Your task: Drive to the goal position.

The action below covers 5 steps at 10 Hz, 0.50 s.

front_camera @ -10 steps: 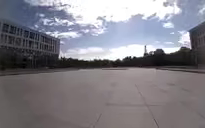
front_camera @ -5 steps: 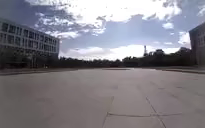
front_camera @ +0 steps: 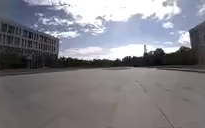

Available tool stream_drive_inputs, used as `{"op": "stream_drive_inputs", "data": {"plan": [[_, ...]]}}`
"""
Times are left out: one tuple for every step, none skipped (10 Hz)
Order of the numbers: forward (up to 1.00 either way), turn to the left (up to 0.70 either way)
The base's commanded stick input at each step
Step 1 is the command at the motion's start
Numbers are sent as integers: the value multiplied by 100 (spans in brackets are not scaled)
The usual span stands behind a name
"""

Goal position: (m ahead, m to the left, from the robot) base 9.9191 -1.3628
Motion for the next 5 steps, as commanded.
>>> {"op": "stream_drive_inputs", "data": {"plan": [[69,-1],[69,-1],[69,-1],[69,-1],[69,-1]]}}
